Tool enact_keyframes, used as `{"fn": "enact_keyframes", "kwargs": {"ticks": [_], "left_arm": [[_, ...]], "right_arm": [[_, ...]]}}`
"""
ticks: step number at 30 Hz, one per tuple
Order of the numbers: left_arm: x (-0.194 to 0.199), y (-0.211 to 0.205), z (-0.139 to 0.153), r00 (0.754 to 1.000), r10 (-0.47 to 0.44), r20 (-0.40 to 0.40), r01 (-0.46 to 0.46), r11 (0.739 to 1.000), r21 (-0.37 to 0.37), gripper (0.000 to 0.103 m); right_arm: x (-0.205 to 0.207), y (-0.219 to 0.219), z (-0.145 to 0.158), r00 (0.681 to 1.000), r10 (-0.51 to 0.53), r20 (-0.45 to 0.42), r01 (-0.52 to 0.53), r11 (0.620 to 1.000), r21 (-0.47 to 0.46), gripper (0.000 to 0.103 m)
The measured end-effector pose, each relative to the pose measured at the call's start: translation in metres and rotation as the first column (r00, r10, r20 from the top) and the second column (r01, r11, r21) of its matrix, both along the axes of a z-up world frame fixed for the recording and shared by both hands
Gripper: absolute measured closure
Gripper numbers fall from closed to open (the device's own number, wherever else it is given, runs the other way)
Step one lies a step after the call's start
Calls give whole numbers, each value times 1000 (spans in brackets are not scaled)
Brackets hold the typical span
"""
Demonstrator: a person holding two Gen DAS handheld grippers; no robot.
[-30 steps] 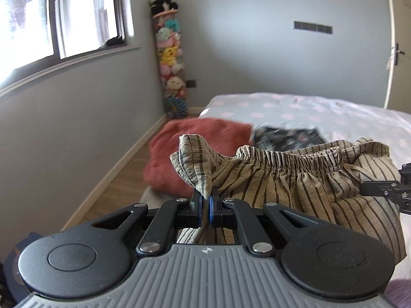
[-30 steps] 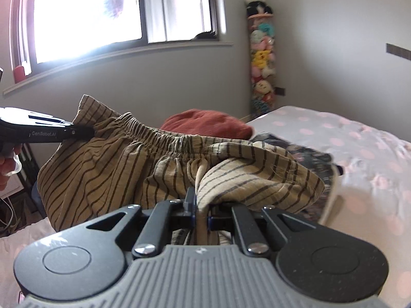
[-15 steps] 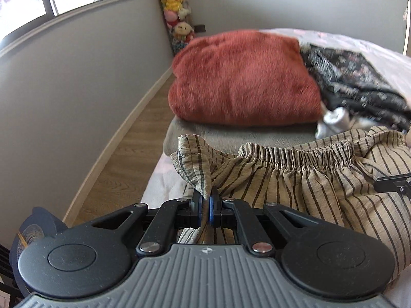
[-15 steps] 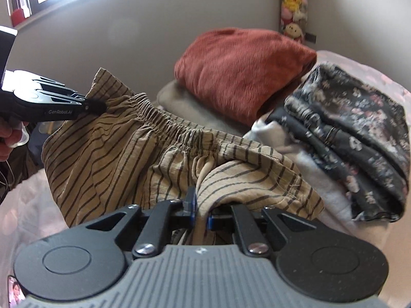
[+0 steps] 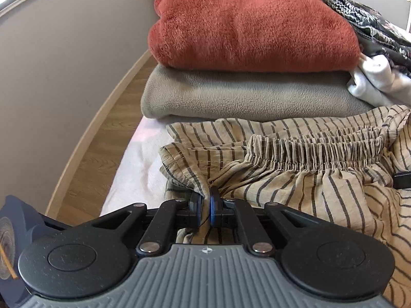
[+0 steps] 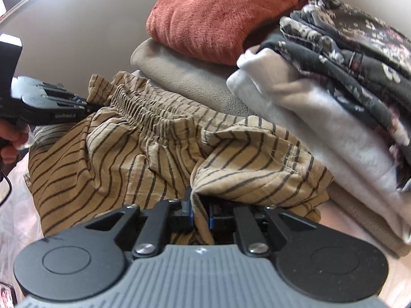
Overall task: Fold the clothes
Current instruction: 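Carry the folded pants with the left gripper onto the clothes stack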
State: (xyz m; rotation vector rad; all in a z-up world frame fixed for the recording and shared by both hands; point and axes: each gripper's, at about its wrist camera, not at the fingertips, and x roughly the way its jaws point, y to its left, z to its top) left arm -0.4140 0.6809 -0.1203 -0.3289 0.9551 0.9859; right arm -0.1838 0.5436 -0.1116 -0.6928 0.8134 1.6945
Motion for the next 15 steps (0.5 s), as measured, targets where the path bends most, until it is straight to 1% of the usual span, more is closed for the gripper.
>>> {"fn": "enact_keyframes", "kwargs": {"ticks": [1,3,4,5,6,7,8,10,13,14,15], "left_arm": [[-1,-1,1,1000,-2,1,2,1000,3,98],[-6,-4,7,1000,-13,9,13,1000,14,96],[-9,-5,11,1000,-17,13,17,1000,17,94],[-14,-7,17,1000,-17,23,17,1000,23,89],[-19,-8,22,999,-17,33,16,999,28,84],[-25,-11,28,999,-12,45,11,999,36,82],[-31,-14,34,998,-8,57,5,999,45,78],[-40,-20,45,997,3,79,-7,998,55,76],[-51,-27,59,994,23,106,-30,998,61,75],[-53,-27,62,993,26,113,-32,998,58,75],[-54,-29,64,992,31,119,-37,998,55,74]], "right_arm": [[1,0,-1,1000,-1,-7,1,1000,-1,90],[7,-2,3,1000,-5,-27,5,1000,2,86],[10,-4,6,999,-8,-38,8,1000,3,81],[17,-8,10,998,-24,-50,24,1000,10,72],[23,-12,14,997,-41,-62,42,999,18,68],[30,-16,18,996,-57,-75,59,998,25,60],[38,-21,21,993,-85,-77,88,995,34,56],[55,-32,27,986,-144,-82,148,987,54,55],[78,-42,31,969,-237,-62,242,967,81,54],[85,-42,30,963,-256,-89,263,962,72,54],[94,-41,29,950,-281,-138,291,956,51,54]]}}
